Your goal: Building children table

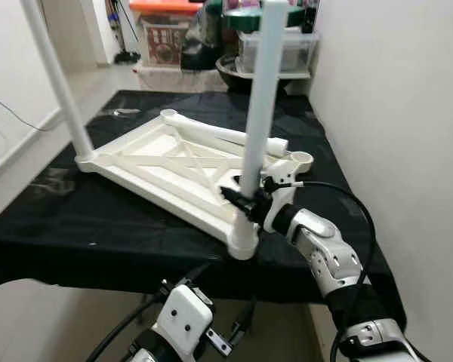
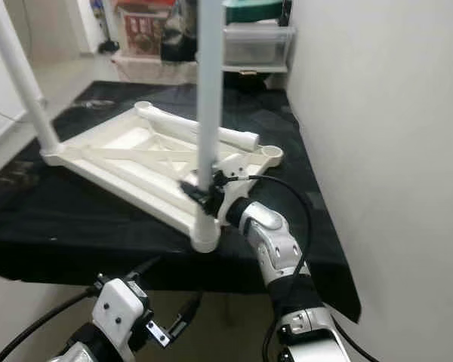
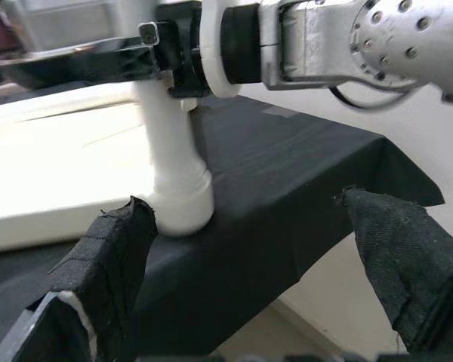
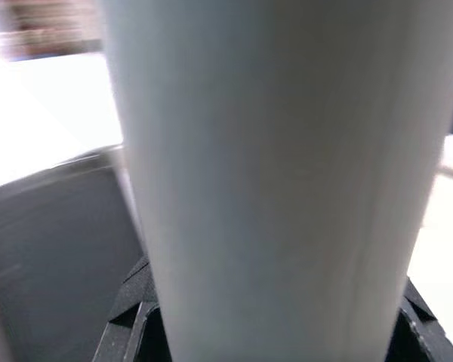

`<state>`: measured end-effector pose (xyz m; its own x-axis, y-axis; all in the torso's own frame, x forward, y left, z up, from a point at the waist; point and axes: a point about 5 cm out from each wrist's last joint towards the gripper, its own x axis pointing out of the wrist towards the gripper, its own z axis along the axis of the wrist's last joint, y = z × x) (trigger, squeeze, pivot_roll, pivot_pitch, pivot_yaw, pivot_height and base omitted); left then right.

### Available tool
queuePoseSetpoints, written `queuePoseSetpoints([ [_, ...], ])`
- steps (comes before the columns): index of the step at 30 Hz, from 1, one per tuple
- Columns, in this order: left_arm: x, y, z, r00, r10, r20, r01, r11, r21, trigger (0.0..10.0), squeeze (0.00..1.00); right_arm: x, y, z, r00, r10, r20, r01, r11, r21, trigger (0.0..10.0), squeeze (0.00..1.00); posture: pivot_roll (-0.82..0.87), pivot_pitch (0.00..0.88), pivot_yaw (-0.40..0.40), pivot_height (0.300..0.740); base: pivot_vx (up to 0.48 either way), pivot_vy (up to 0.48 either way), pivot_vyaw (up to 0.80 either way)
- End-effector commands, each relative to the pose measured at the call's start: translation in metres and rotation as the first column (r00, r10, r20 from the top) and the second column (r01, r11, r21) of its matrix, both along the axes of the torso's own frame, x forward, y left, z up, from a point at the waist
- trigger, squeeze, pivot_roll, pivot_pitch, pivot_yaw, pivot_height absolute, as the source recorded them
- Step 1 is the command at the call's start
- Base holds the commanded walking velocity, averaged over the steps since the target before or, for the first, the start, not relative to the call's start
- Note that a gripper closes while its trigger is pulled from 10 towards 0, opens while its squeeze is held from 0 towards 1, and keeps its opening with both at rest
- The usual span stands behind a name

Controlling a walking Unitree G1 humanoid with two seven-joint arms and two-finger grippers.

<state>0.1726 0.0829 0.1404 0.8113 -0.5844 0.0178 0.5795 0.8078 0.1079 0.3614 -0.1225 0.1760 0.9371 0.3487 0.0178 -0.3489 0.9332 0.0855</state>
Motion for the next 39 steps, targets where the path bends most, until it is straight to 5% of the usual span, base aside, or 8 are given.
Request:
queuePoseSetpoints([
  [1, -0.001, 0.0, -0.005, 1.0, -0.001, -0.02, 0.001, 1.0, 0.013, 10.0, 0.0, -0.004, -0.037, -0.036, 0.932, -0.313, -0.186, 0.319, 0.948, 0.005, 0.0, 0.0, 0.1, 0.066, -0.027, 0.74, 0.0, 0.0, 0.0],
  [14, -0.001, -0.002, -0.007, 1.0, -0.011, -0.024, 0.011, 1.0, 0.015, 10.0, 0.0, -0.031, -0.02, -0.042, 0.702, -0.664, -0.257, 0.688, 0.726, 0.007, 2.3, 0.0, 0.1, 0.044, -0.034, 0.74, 0.0, 0.0, 0.0],
  [15, -0.001, -0.003, -0.007, 1.0, -0.011, -0.024, 0.011, 1.0, 0.015, 10.0, 0.0, -0.029, -0.01, -0.041, 0.751, -0.613, -0.246, 0.641, 0.766, 0.045, 10.0, 0.22, 0.11, 0.044, -0.037, 0.74, 0.0, 0.0, 0.0],
  [16, -0.001, -0.003, -0.007, 1.0, -0.01, -0.024, 0.011, 1.0, 0.015, 10.0, 0.0, -0.028, -0.005, -0.039, 0.78, -0.579, -0.236, 0.608, 0.791, 0.072, 10.0, 0.22, 0.11, 0.044, -0.037, 0.74, 0.0, 0.0, 0.0],
  [17, -0.001, -0.003, -0.007, 1.0, -0.01, -0.024, 0.01, 1.0, 0.014, 10.0, 0.0, -0.027, -0.002, -0.037, 0.803, -0.557, -0.212, 0.583, 0.808, 0.084, 10.0, 1.0, 0.11, 0.044, -0.037, 0.74, 0.0, 0.0, 0.0],
  [20, -0.001, -0.003, -0.007, 1.0, -0.009, -0.024, 0.01, 1.0, 0.014, 10.0, 0.0, -0.026, 0.0, -0.036, 0.806, -0.557, -0.198, 0.58, 0.81, 0.084, 10.0, 1.0, 0.11, 0.044, -0.037, 0.74, 0.0, 0.0, 0.0],
  [21, 0.0, -0.003, -0.007, 1.0, -0.009, -0.024, 0.009, 1.0, 0.013, 10.0, 0.0, -0.023, -0.006, -0.033, 0.823, -0.544, -0.165, 0.562, 0.821, 0.096, 10.0, 0.0, 0.1, 0.056, -0.033, 0.74, 0.0, 0.0, 0.0],
  [39, 0.002, -0.002, -0.006, 1.0, -0.007, -0.02, 0.007, 1.0, 0.011, 10.0, 0.0, -0.033, -0.023, -0.008, 0.889, 0.458, -0.005, -0.451, 0.878, 0.163, 10.0, 0.0, 0.1, 0.069, -0.025, 0.74, 0.0, 0.0, 0.0],
])
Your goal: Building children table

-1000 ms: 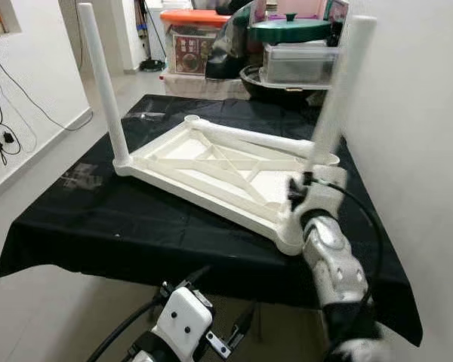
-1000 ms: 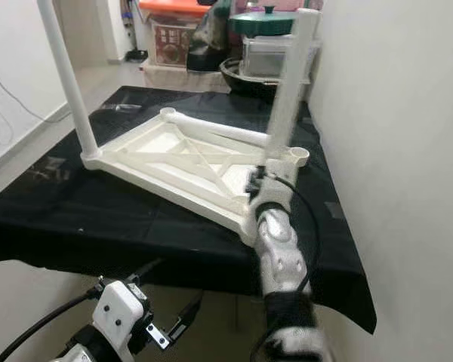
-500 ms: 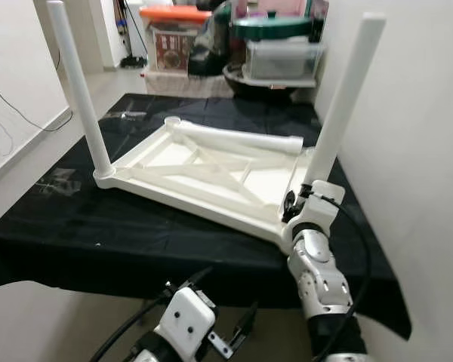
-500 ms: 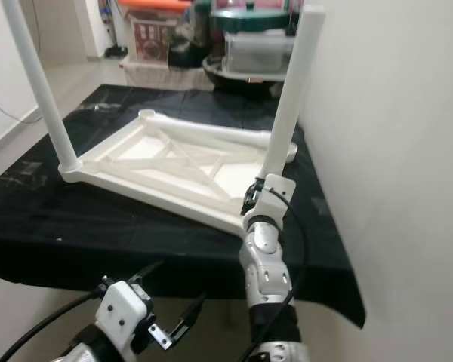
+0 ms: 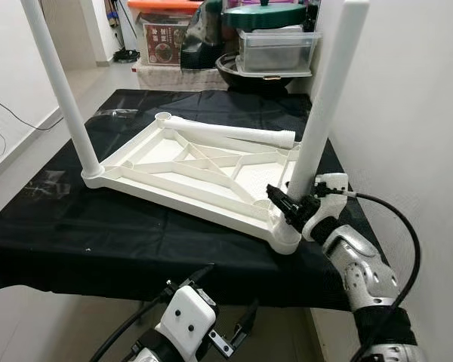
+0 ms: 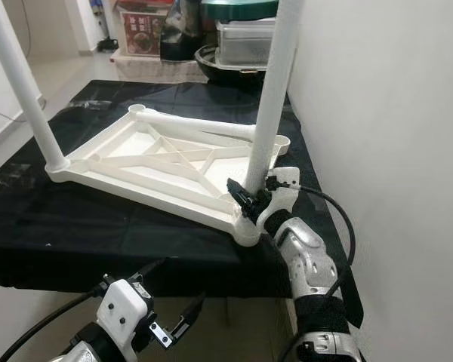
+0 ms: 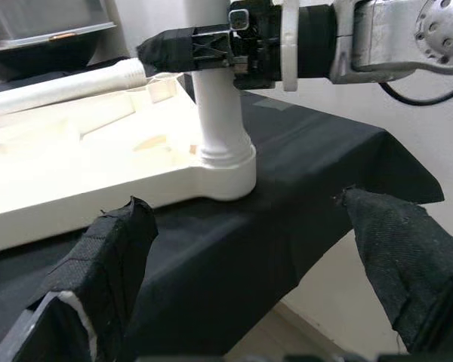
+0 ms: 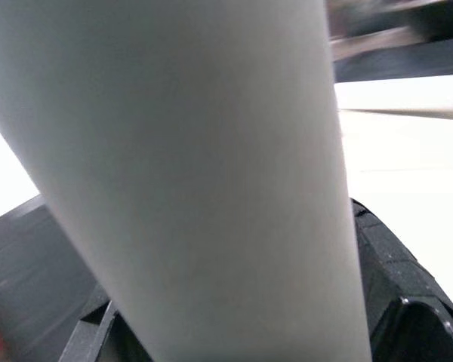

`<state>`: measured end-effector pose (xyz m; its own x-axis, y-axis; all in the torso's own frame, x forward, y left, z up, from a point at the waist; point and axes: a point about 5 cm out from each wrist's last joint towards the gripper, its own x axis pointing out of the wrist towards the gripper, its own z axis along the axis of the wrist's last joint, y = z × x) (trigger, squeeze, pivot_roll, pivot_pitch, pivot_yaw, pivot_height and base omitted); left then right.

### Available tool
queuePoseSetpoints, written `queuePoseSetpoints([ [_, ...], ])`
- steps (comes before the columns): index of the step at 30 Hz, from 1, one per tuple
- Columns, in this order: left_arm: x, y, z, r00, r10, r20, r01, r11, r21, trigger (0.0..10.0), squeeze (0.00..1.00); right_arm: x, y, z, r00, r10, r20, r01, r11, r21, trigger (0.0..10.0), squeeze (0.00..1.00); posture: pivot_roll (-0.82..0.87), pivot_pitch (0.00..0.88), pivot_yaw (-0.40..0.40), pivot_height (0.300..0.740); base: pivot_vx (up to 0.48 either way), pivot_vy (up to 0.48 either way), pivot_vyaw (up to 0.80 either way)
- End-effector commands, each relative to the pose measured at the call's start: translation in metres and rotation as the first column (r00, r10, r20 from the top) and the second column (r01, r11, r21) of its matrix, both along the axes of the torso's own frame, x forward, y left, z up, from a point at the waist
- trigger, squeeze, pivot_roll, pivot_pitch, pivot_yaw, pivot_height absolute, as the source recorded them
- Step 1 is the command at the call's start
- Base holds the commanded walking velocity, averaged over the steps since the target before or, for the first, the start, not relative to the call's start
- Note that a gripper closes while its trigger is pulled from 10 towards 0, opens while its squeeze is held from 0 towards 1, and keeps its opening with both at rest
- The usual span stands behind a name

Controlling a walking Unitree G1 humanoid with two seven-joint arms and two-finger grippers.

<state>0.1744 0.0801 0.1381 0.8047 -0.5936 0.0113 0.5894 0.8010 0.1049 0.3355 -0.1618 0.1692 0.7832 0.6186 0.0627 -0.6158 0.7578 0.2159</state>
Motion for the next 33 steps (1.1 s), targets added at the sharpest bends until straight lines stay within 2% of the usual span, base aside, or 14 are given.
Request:
queuePoseSetpoints([
  [1, 0.0, 0.001, -0.003, 1.0, 0.004, -0.012, -0.004, 1.0, 0.009, 10.0, 0.0, -0.007, 0.016, -0.001, 0.988, 0.157, -0.009, -0.157, 0.987, 0.022, 10.0, 0.0, 0.1, 0.069, -0.025, 0.74, 0.0, 0.0, 0.0],
  [3, 0.0, 0.001, -0.003, 1.0, 0.005, -0.012, -0.005, 1.0, 0.01, 10.0, 0.0, -0.019, 0.021, 0.002, 0.917, 0.399, -0.01, -0.399, 0.917, -0.012, 10.0, 0.0, 0.1, 0.071, -0.027, 0.74, 0.0, 0.0, 0.0],
  [6, 0.0, 0.001, -0.003, 1.0, 0.007, -0.012, -0.006, 1.0, 0.01, 10.0, 0.0, -0.02, 0.025, 0.003, 0.869, 0.495, -0.015, -0.495, 0.868, -0.044, 10.0, 0.0, 0.11, 0.074, -0.026, 0.74, 0.0, 0.0, 0.0],
  [14, -0.001, 0.001, -0.003, 1.0, 0.009, -0.011, -0.009, 1.0, 0.009, 10.0, 0.0, -0.017, 0.03, 0.007, 0.835, 0.551, -0.005, -0.55, 0.833, -0.054, 10.0, 0.0, 0.11, 0.08, -0.027, 0.74, 0.0, 0.0, 0.0],
  [15, -0.001, 0.001, -0.002, 1.0, 0.01, -0.011, -0.01, 1.0, 0.009, 10.0, 0.0, -0.014, 0.037, 0.008, 0.82, 0.572, 0.005, -0.57, 0.818, -0.07, 4.1, 0.0, 0.11, 0.081, -0.028, 0.74, 0.0, 0.0, 0.0],
  [19, -0.001, 0.002, -0.002, 1.0, 0.012, -0.011, -0.012, 1.0, 0.008, 10.0, 0.0, -0.011, 0.044, 0.01, 0.805, 0.593, 0.013, -0.59, 0.803, -0.091, 4.1, 0.0, 0.11, 0.081, -0.028, 0.74, 0.0, 0.0, 0.0],
  [20, -0.001, 0.001, -0.002, 1.0, 0.012, -0.011, -0.012, 1.0, 0.008, 10.0, 0.0, -0.008, 0.045, 0.004, 0.844, 0.536, 0.002, -0.531, 0.837, -0.129, 0.0, 0.0, 0.11, 0.085, -0.027, 0.74, 0.0, 0.0, 0.0],
  [24, -0.001, 0.002, -0.002, 1.0, 0.014, -0.012, -0.014, 1.0, 0.007, 10.0, 0.0, 0.003, 0.042, -0.004, 0.939, 0.344, 0.01, -0.336, 0.923, -0.186, 0.0, 0.0, 0.11, 0.086, -0.03, 0.74, 0.0, 0.0, 0.0],
  [25, -0.001, 0.002, -0.002, 1.0, 0.014, -0.013, -0.013, 1.0, 0.007, 10.0, 0.0, 0.017, 0.031, -0.007, 0.996, 0.09, -0.011, -0.09, 0.979, -0.182, 0.0, 0.0, 0.1, 0.086, -0.026, 0.74, 0.0, 0.0, 0.0],
  [26, -0.001, 0.002, -0.002, 1.0, 0.014, -0.013, -0.013, 1.0, 0.007, 10.0, 0.0, 0.017, 0.031, -0.007, 0.996, 0.09, -0.011, -0.09, 0.979, -0.182, 0.0, 0.0, 0.1, 0.086, -0.026, 0.74, 0.0, 0.0, 0.0],
  [27, 0.0, 0.002, -0.002, 1.0, 0.013, -0.013, -0.013, 1.0, 0.007, 10.0, 0.0, 0.025, 0.022, -0.009, 0.995, -0.094, -0.034, 0.086, 0.979, -0.183, 0.0, 0.0, 0.1, 0.086, -0.026, 0.74, 0.0, 0.0, 0.0],
  [29, 0.0, 0.003, -0.003, 1.0, 0.011, -0.014, -0.011, 1.0, 0.008, 10.0, 0.0, 0.031, -0.001, -0.019, 0.881, -0.463, -0.1, 0.437, 0.875, -0.207, 0.0, 0.0, 0.1, 0.086, -0.023, 0.74, 0.0, 0.0, 0.0],
  [31, 0.0, 0.003, -0.003, 1.0, 0.01, -0.014, -0.01, 1.0, 0.008, 10.0, 0.0, 0.03, -0.009, -0.022, 0.817, -0.565, -0.112, 0.534, 0.816, -0.222, 0.0, 0.0, 0.1, 0.086, -0.022, 0.74, 0.0, 0.0, 0.0],
  [33, 0.0, 0.003, -0.003, 1.0, 0.009, -0.014, -0.008, 1.0, 0.01, 10.0, 0.0, 0.022, -0.022, -0.028, 0.654, -0.742, -0.145, 0.708, 0.668, -0.228, 0.0, 0.0, 0.1, 0.083, -0.021, 0.74, 0.0, 0.0, 0.0],
])
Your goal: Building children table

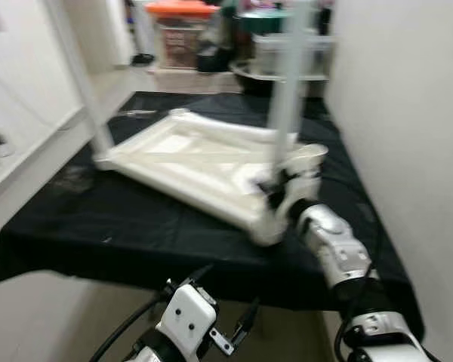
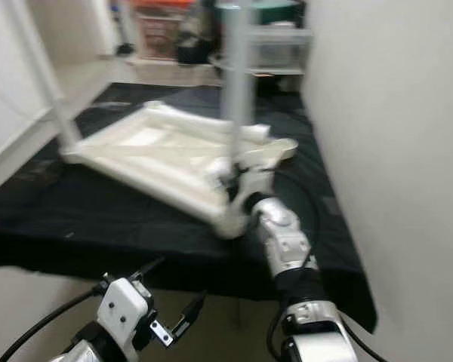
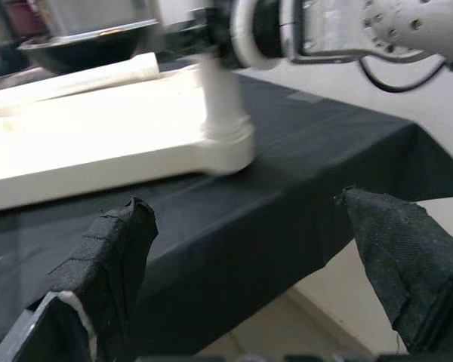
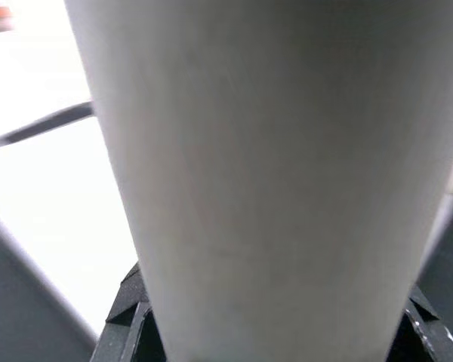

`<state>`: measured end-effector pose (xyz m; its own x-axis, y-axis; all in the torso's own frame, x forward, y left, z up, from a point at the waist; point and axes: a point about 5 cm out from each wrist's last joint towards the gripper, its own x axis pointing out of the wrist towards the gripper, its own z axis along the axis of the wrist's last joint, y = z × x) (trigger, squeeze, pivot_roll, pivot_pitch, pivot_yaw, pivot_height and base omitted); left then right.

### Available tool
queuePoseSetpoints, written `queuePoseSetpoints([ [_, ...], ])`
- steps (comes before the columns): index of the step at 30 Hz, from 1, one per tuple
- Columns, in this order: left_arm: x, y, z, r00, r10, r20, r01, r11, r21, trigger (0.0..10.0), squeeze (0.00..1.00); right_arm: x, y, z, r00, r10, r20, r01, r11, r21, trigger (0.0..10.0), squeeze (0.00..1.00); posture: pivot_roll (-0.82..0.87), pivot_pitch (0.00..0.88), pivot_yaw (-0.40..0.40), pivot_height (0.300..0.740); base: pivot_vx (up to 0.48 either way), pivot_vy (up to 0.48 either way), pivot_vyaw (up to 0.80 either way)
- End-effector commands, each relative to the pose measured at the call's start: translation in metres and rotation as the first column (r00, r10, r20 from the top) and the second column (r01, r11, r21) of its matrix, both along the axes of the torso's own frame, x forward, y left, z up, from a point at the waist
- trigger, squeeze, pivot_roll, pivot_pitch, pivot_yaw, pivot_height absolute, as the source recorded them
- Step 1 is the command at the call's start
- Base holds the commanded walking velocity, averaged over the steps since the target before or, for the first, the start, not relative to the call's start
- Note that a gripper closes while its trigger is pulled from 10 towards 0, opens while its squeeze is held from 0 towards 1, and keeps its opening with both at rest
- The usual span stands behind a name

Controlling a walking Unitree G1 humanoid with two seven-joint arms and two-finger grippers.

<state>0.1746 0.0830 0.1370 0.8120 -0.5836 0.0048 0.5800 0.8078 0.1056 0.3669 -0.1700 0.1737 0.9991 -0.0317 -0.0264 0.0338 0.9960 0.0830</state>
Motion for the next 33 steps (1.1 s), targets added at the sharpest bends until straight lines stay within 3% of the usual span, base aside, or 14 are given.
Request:
queuePoseSetpoints([
  [1, 0.0, 0.0, -0.002, 1.0, -0.004, -0.009, 0.004, 1.0, 0.006, 10.0, 0.0, -0.009, -0.013, -0.032, 0.977, -0.136, -0.167, 0.146, 0.988, 0.049, 0.0, 0.0, 0.1, 0.083, -0.021, 0.74, 0.0, 0.0, 0.0],
  [5, 0.0, 0.0, -0.002, 1.0, -0.005, -0.009, 0.005, 1.0, 0.008, 10.0, 0.0, -0.029, -0.016, -0.036, 0.896, -0.398, -0.196, 0.415, 0.908, 0.056, 0.0, 0.0, 0.1, 0.08, -0.023, 0.74, 0.0, 0.0, 0.0],
  [8, 0.0, -0.001, -0.002, 1.0, -0.005, -0.01, 0.006, 1.0, 0.008, 10.0, 0.0, -0.032, -0.001, -0.036, 0.873, -0.448, -0.193, 0.468, 0.881, 0.069, 0.0, 0.0, 0.1, 0.073, -0.024, 0.74, 0.0, 0.0, 0.0],
  [9, -0.001, -0.001, -0.002, 1.0, -0.006, -0.01, 0.006, 1.0, 0.008, 10.0, 0.0, -0.029, 0.009, -0.036, 0.888, -0.417, -0.193, 0.44, 0.894, 0.092, 4.4, 0.0, 0.1, 0.073, -0.024, 0.74, 0.0, 0.0, 0.0],
  [11, -0.001, -0.001, -0.003, 1.0, -0.006, -0.011, 0.007, 1.0, 0.008, 10.0, 0.0, -0.026, 0.015, -0.035, 0.898, -0.396, -0.194, 0.42, 0.901, 0.109, 4.4, 0.0, 0.1, 0.07, -0.027, 0.74, 0.0, 0.0, 0.0],
  [12, -0.001, -0.001, -0.003, 1.0, -0.006, -0.011, 0.006, 1.0, 0.008, 10.0, 0.0, -0.023, 0.026, -0.031, 0.928, -0.337, -0.161, 0.36, 0.921, 0.146, 10.0, 1.0, 0.1, 0.069, -0.029, 0.74, 0.0, 0.0, 0.0],
  [15, -0.002, -0.002, -0.003, 1.0, -0.005, -0.012, 0.005, 1.0, 0.007, 10.0, 0.0, -0.019, 0.032, -0.022, 0.968, -0.244, -0.057, 0.25, 0.954, 0.165, 10.0, 1.0, 0.1, 0.066, -0.031, 0.74, 0.0, 0.0, 0.0],
  [19, -0.002, -0.002, -0.003, 1.0, -0.005, -0.013, 0.005, 1.0, 0.007, 10.0, 0.0, -0.018, 0.032, -0.02, 0.972, -0.231, -0.04, 0.235, 0.958, 0.167, 10.0, 1.0, 0.1, 0.063, -0.032, 0.74, 0.0, 0.0, 0.0],
  [20, -0.002, -0.002, -0.003, 1.0, -0.005, -0.013, 0.005, 1.0, 0.007, 10.0, 0.0, -0.017, 0.03, -0.017, 0.981, -0.196, -0.018, 0.195, 0.961, 0.196, 10.0, 0.0, 0.1, 0.063, -0.03, 0.74, 0.0, 0.0, 0.0],
  [22, -0.002, -0.002, -0.004, 1.0, -0.007, -0.015, 0.007, 1.0, 0.006, 10.0, 0.0, -0.013, 0.023, -0.012, 0.998, 0.026, 0.058, -0.041, 0.96, 0.276, 10.0, 0.0, 0.1, 0.058, -0.029, 0.74, 0.0, 0.0, 0.0],
  [24, -0.002, -0.002, -0.004, 1.0, -0.009, -0.015, 0.009, 1.0, 0.006, 10.0, 0.0, -0.013, 0.015, -0.008, 0.973, 0.203, 0.114, -0.228, 0.931, 0.285, 10.0, 0.0, 0.09, 0.057, -0.029, 0.74, 0.0, 0.0, 0.0],
  [29, -0.002, -0.002, -0.004, 1.0, -0.011, -0.015, 0.011, 1.0, 0.006, 10.0, 0.0, -0.018, 0.008, -0.004, 0.891, 0.43, 0.146, -0.454, 0.854, 0.254, 10.0, 0.0, 0.1, 0.052, -0.026, 0.74, 0.0, 0.0, 0.0],
  [32, -0.002, -0.002, -0.004, 1.0, -0.014, -0.016, 0.014, 1.0, 0.008, 10.0, 0.0, -0.033, 0.012, 0.003, 0.674, 0.719, 0.17, -0.737, 0.642, 0.21, 10.0, 0.0, 0.1, 0.049, -0.025, 0.74, 0.0, 0.0, 0.0],
  [33, -0.002, -0.002, -0.004, 1.0, -0.014, -0.016, 0.014, 1.0, 0.008, 10.0, 0.0, -0.033, 0.012, 0.003, 0.674, 0.719, 0.17, -0.737, 0.642, 0.21, 10.0, 0.0, 0.1, 0.049, -0.025, 0.74, 0.0, 0.0, 0.0],
])
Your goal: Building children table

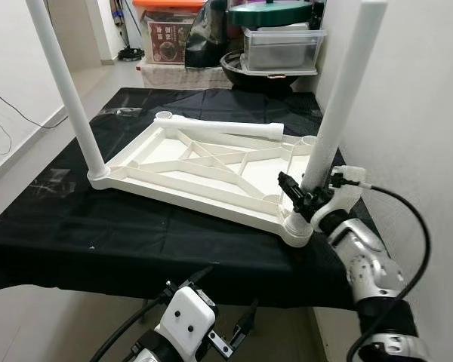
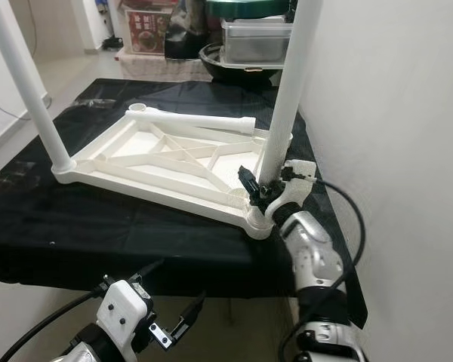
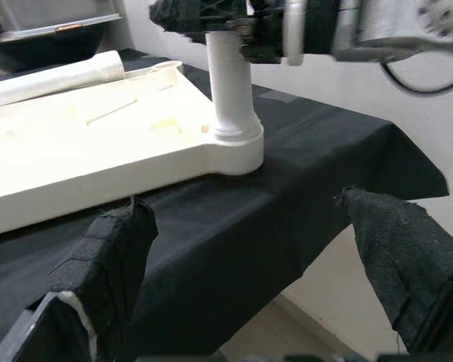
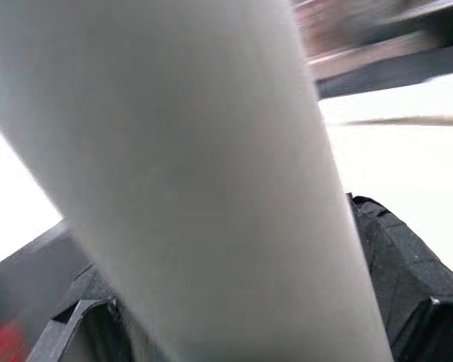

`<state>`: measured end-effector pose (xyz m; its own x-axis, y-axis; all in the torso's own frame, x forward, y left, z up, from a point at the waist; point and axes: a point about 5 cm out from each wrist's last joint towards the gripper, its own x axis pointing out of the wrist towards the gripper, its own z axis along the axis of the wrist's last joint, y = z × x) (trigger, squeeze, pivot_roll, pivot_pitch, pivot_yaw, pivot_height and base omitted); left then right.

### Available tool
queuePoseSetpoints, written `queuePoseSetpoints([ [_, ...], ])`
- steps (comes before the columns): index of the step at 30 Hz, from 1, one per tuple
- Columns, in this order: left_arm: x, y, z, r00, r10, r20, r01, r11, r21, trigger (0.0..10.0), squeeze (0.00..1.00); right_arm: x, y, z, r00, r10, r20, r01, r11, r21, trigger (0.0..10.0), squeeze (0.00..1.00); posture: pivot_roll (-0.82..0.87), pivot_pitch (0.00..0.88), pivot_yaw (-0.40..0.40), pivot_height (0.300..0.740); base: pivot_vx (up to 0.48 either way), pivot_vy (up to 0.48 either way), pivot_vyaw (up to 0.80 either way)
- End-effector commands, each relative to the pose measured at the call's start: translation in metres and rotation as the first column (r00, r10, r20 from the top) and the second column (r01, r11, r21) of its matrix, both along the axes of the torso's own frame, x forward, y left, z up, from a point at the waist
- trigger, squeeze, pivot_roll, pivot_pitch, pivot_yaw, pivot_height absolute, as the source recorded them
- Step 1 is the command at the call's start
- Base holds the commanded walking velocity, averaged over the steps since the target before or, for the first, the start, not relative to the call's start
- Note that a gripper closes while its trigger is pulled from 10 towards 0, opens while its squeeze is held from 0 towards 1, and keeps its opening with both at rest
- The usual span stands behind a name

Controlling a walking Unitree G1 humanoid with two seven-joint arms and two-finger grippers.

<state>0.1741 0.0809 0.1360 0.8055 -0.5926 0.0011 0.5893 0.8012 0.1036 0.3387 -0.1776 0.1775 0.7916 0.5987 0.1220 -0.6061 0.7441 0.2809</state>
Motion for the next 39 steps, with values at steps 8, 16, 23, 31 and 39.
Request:
queuePoseSetpoints([
  [8, -0.001, 0.0, -0.003, 1.0, 0.0, -0.009, 0.0, 1.0, 0.01, 10.0, 0.0, -0.022, 0.034, 0.001, 0.823, 0.568, 0.007, -0.564, 0.818, -0.11, 10.0, 0.0, 0.11, 0.055, -0.029, 0.74, 0.0, 0.0, 0.0],
  [16, -0.001, 0.0, -0.002, 1.0, 0.003, -0.008, -0.002, 1.0, 0.009, 10.0, 0.0, -0.01, 0.044, -0.001, 0.821, 0.571, -0.003, -0.556, 0.798, -0.231, 0.0, 0.0, 0.12, 0.062, -0.03, 0.74, 0.0, 0.0, 0.0],
  [23, -0.001, 0.001, -0.002, 1.0, 0.006, -0.008, -0.005, 1.0, 0.008, 10.0, 0.0, 0.005, 0.035, 0.001, 0.932, 0.359, 0.041, -0.338, 0.907, -0.253, 0.0, 0.0, 0.11, 0.069, -0.027, 0.74, 0.0, 0.0, 0.0],
  [31, 0.0, 0.002, -0.002, 1.0, 0.003, -0.012, -0.003, 1.0, 0.005, 10.0, 0.0, 0.029, 0.001, -0.012, 0.93, -0.368, -0.008, 0.358, 0.909, -0.212, 0.0, 0.0, 0.1, 0.073, -0.021, 0.74, 0.0, 0.0, 0.0],
  [39, 0.001, 0.002, -0.002, 1.0, 0.003, -0.011, -0.003, 1.0, 0.007, 10.0, 0.0, -0.009, -0.026, -0.035, 0.349, -0.931, -0.106, 0.875, 0.364, -0.32, 0.0, 0.0, 0.1, 0.075, -0.021, 0.74, 0.0, 0.0, 0.0],
])
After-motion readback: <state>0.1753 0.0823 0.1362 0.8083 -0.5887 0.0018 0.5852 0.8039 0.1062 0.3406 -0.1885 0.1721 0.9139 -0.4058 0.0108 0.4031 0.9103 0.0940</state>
